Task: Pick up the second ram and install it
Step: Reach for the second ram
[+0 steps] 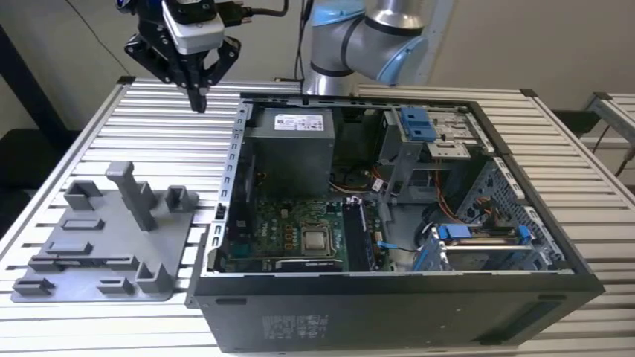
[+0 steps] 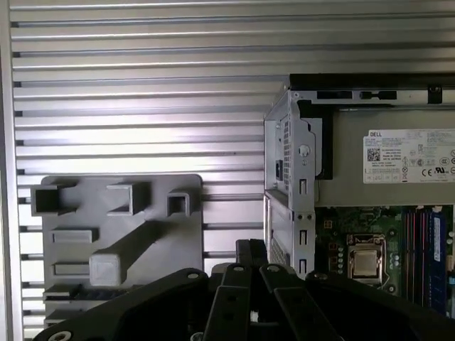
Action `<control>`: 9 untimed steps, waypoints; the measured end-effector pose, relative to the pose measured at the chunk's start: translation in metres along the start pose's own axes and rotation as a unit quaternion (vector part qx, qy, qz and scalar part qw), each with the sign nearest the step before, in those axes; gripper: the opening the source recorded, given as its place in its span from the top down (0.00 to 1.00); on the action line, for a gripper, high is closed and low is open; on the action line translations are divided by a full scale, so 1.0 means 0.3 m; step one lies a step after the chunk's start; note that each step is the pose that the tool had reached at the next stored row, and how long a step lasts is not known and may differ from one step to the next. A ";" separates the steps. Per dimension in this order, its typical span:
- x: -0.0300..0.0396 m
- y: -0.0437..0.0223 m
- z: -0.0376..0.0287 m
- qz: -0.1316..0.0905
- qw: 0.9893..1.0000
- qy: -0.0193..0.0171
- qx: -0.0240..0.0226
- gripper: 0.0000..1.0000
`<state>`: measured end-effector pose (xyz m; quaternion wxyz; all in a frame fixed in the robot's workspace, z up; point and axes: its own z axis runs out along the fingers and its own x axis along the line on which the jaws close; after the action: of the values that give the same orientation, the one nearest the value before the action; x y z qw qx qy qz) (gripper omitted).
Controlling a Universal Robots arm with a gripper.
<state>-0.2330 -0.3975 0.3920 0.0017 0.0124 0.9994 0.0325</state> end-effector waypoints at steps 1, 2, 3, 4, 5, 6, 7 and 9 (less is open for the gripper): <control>0.003 0.000 0.000 -0.004 1.000 0.000 -0.001 0.89; 0.007 0.000 0.001 -0.007 1.000 0.001 -0.001 0.89; 0.012 0.000 0.001 -0.010 1.000 0.001 -0.002 0.89; 0.020 -0.001 0.001 -0.012 1.000 0.001 -0.002 0.89; 0.029 -0.001 0.001 -0.012 1.000 0.001 -0.002 0.89; 0.040 -0.001 0.001 -0.013 1.000 0.001 -0.002 0.89; 0.051 -0.001 0.001 -0.013 1.000 0.001 -0.002 0.89; 0.071 -0.002 0.001 -0.014 1.000 0.001 -0.002 0.89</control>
<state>-0.2544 -0.3975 0.3917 0.0012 -0.0017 0.9994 0.0345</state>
